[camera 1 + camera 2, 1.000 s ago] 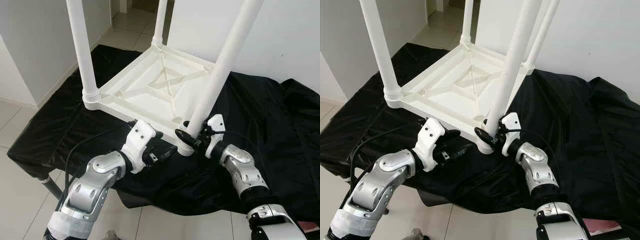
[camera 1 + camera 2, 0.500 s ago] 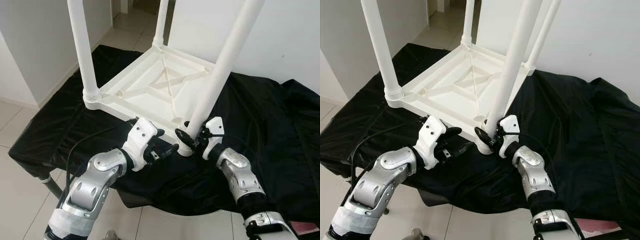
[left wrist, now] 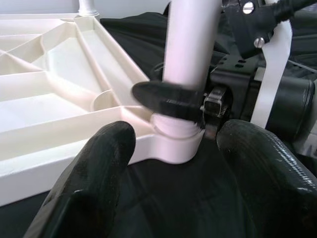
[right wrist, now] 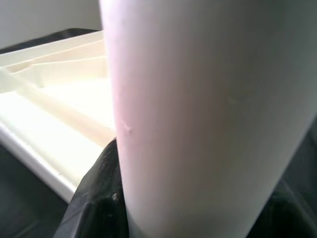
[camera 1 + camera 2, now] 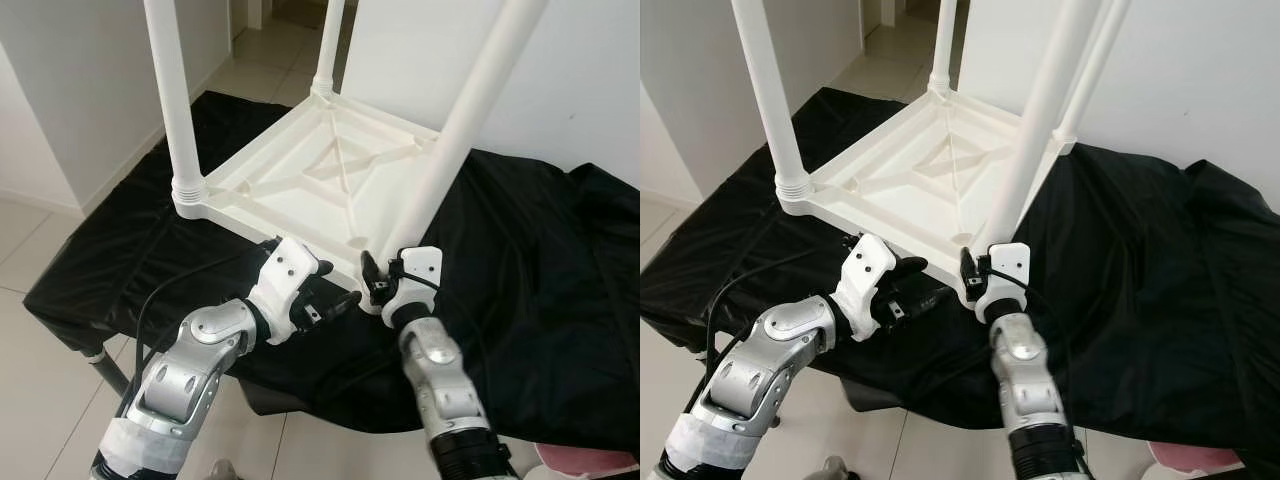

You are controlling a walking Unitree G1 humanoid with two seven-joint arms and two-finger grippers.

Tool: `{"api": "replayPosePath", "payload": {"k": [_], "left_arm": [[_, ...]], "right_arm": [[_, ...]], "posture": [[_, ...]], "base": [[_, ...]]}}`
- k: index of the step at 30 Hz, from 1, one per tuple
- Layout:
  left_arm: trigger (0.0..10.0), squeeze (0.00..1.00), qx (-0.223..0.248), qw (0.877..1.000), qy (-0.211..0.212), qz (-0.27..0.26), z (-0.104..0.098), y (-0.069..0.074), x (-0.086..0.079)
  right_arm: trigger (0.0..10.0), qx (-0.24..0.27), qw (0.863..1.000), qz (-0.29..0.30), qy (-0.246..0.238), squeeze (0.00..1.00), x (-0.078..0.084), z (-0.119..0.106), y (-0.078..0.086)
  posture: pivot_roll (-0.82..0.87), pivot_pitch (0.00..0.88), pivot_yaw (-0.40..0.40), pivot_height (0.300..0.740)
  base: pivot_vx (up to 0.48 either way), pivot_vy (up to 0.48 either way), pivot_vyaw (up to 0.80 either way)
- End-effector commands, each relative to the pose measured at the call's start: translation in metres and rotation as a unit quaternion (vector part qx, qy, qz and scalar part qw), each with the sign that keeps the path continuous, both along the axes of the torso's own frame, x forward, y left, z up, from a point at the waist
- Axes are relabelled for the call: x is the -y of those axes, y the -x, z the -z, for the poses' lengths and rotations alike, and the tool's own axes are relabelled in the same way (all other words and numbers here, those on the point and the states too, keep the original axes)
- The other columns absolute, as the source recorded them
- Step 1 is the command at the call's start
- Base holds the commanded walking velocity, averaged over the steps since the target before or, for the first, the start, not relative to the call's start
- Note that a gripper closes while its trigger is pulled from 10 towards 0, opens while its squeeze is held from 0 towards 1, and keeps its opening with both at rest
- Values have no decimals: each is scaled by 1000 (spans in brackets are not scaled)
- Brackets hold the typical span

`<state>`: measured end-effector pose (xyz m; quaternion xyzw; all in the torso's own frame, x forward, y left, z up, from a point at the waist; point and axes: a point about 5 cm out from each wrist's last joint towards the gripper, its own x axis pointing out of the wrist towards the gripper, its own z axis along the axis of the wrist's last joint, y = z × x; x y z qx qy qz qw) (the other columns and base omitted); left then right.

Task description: Building children table

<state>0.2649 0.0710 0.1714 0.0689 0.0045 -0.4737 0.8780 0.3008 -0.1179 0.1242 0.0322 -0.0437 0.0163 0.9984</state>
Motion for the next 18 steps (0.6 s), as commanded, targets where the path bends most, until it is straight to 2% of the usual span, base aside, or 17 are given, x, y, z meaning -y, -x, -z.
{"api": "replayPosePath", "payload": {"k": [1,7,18], "left_arm": [[10000,0,5,1000,-1,-5,0,0,3],[10000,0,8,1000,-5,-3,0,-1,2],[10000,0,10,1000,-13,-5,2,1,1]], "right_arm": [[10000,-25,998,43,23,0,12,12,7],[10000,-31,999,38,23,0,15,12,10],[10000,-26,1000,14,-3,0,-2,8,15]], "posture": [[115,5,-122,740],[120,1,-128,740],[131,0,-136,740]], "base": [[0,0,0],[0,0,0],[0,0,0]]}}
